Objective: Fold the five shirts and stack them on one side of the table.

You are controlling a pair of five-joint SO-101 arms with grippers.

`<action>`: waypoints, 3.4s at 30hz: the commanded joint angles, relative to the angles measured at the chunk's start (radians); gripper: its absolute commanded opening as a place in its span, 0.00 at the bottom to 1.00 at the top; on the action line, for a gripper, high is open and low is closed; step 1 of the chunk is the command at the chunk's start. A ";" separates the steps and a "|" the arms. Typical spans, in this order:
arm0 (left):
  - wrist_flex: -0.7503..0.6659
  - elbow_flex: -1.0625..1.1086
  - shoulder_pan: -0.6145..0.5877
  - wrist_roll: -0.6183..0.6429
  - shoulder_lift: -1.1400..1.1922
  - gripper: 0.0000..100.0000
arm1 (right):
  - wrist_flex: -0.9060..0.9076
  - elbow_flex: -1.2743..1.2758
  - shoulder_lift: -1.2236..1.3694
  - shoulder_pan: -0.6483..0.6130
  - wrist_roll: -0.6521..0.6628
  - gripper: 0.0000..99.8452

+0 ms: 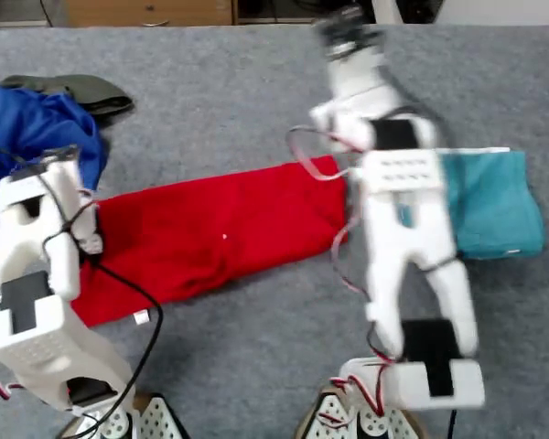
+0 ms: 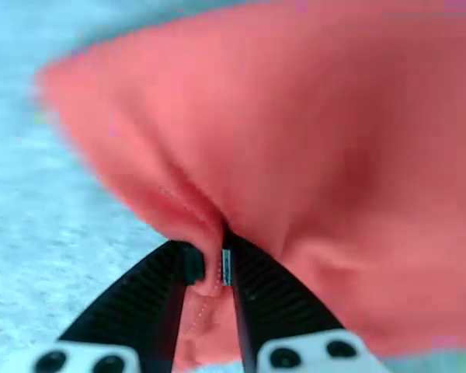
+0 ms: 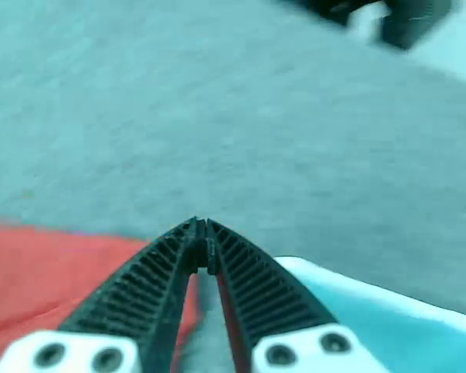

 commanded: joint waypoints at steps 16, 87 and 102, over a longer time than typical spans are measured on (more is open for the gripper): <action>0.204 -0.408 0.585 0.327 -0.097 0.02 | -0.264 0.030 -0.219 0.481 0.092 0.00; 0.480 -1.571 0.051 0.569 0.639 0.02 | 0.522 -0.539 0.490 -0.308 0.232 0.01; 0.367 -1.332 0.043 0.462 0.638 0.02 | 0.891 -1.078 0.981 -0.438 0.318 0.00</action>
